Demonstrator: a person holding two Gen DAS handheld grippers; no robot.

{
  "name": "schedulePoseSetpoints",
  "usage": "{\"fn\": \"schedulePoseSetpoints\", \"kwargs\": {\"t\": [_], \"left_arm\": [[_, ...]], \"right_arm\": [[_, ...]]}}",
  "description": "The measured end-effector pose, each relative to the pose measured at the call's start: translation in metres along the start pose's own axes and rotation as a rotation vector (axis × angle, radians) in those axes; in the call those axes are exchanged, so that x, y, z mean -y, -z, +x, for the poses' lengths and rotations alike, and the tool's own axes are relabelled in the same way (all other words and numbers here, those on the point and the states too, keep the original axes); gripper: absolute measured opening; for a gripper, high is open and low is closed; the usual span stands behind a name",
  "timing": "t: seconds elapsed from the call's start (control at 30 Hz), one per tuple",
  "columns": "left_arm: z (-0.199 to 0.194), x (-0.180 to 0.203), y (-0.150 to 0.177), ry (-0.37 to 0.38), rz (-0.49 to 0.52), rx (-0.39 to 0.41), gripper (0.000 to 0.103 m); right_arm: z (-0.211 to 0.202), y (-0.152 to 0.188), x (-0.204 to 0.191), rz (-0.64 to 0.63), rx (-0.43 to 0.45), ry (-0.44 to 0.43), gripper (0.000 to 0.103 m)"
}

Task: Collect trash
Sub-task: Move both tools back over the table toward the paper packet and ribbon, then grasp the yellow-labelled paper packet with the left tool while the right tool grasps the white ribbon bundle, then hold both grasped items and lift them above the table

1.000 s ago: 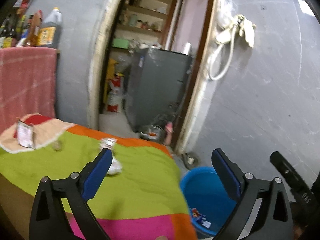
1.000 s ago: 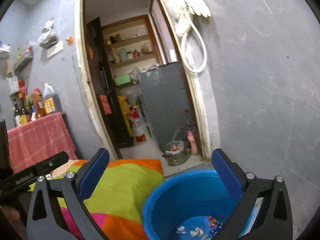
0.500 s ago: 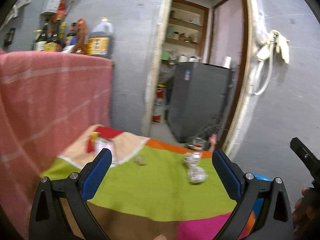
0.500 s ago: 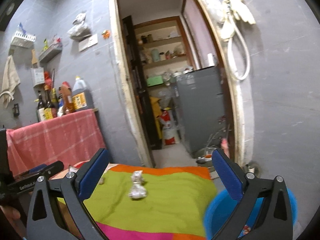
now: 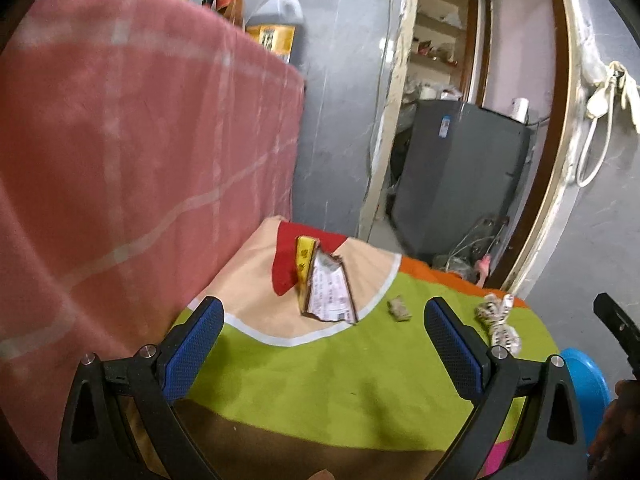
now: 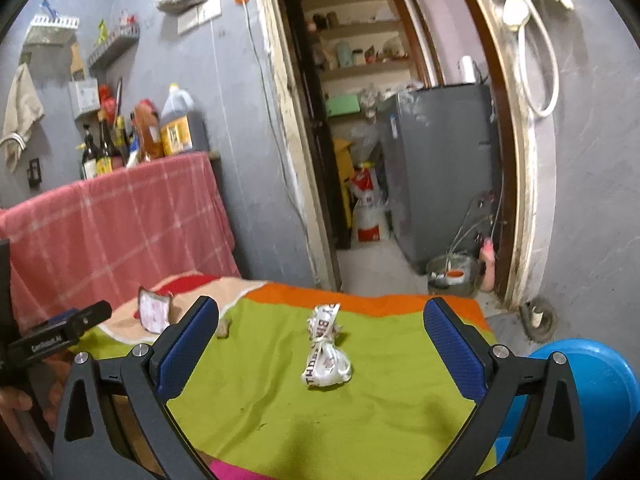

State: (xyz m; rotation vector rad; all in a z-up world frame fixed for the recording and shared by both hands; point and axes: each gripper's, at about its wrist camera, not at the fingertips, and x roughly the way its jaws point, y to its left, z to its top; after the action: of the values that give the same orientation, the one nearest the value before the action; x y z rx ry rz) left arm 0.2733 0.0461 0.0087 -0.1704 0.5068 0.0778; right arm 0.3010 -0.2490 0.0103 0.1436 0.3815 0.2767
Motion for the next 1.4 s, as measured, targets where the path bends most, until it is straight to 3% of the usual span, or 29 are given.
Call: {"fn": "schedulePoseSetpoints", "kwargs": {"t": [0.33,0.43,0.67,0.73,1.0,1.23,1.4], "left_arm": [[0.036,-0.003,-0.009,0.021,-0.004,-0.076,0.094],[0.046,-0.003,-0.013,0.033,-0.009,-0.101,0.082],[0.062,-0.005,-0.018,0.052,-0.024,-0.146,0.065],[0.067,-0.005,-0.019,0.059,-0.027,-0.162,0.055],[0.078,-0.003,-0.017,0.052,-0.015,-0.243,0.021],[0.078,-0.001,-0.016,0.068,-0.011,-0.244,0.016],[0.07,0.001,-0.013,0.087,-0.001,-0.237,0.014]], "right_arm": [[0.059,0.014,-0.005,0.016,-0.187,-0.016,0.1],[0.077,0.017,-0.01,0.02,-0.258,-0.018,0.093],[0.114,0.026,-0.01,0.035,-0.388,0.025,0.08],[0.119,0.03,-0.009,0.045,-0.411,0.02,0.072],[0.123,0.035,-0.005,0.071,-0.44,-0.026,0.041],[0.124,0.036,-0.01,0.073,-0.456,-0.092,0.021],[0.12,0.038,-0.02,0.054,-0.466,-0.153,0.015]]}}
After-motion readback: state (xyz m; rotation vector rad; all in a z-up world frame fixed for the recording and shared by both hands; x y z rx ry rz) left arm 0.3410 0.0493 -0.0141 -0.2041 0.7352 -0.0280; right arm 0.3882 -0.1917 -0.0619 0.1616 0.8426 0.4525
